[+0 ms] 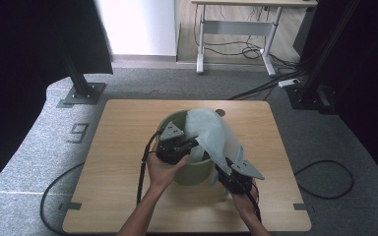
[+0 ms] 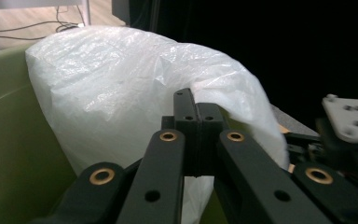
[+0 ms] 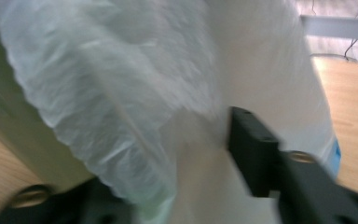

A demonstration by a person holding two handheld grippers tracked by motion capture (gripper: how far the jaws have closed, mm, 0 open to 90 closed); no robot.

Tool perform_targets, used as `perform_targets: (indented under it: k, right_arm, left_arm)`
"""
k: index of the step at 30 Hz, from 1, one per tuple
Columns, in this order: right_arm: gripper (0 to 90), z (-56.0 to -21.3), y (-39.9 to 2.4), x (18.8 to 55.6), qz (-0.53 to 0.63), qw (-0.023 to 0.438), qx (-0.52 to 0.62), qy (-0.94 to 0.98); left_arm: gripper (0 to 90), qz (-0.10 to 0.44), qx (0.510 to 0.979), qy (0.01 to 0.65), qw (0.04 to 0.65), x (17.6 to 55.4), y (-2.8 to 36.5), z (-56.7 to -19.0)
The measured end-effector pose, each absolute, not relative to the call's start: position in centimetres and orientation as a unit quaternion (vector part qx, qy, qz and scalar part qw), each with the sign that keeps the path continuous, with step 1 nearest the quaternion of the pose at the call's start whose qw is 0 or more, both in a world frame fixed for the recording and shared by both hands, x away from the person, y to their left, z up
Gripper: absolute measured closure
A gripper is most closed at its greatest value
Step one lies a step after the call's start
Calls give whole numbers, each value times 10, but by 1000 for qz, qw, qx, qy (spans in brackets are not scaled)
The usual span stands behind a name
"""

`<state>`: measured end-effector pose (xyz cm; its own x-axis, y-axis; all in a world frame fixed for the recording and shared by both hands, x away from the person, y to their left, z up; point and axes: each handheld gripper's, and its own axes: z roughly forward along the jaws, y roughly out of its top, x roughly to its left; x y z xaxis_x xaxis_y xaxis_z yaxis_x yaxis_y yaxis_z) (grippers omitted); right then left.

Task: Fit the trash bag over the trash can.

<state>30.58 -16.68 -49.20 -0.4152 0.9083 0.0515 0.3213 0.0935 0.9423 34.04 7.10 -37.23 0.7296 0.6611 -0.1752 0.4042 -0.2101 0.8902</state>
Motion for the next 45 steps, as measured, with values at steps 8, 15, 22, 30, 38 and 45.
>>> perform_targets:
  k: [8, 15, 22, 30, 38, 45]
  right_arm:
    - [885, -460, -195, 305, 514, 340, 451, 646]
    - [885, -398, -196, 291, 560, 353, 384, 644]
    - [885, -364, -168, 299, 541, 355, 340, 682]
    - [886, -367, -159, 312, 515, 335, 352, 707]
    - [885, -368, -164, 317, 508, 331, 363, 707]
    - [885, -367, -154, 313, 512, 320, 346, 718]
  left_arm:
    - [899, 131, 769, 347, 522, 337, 90, -368]
    - [898, 129, 773, 352, 512, 345, 111, -371]
    - [489, 171, 768, 375, 490, 342, 128, -372]
    - [207, 176, 768, 344, 511, 319, 137, -358]
    - [172, 157, 776, 320, 520, 319, 119, -345]
    - [258, 160, 785, 325, 503, 332, 89, -338]
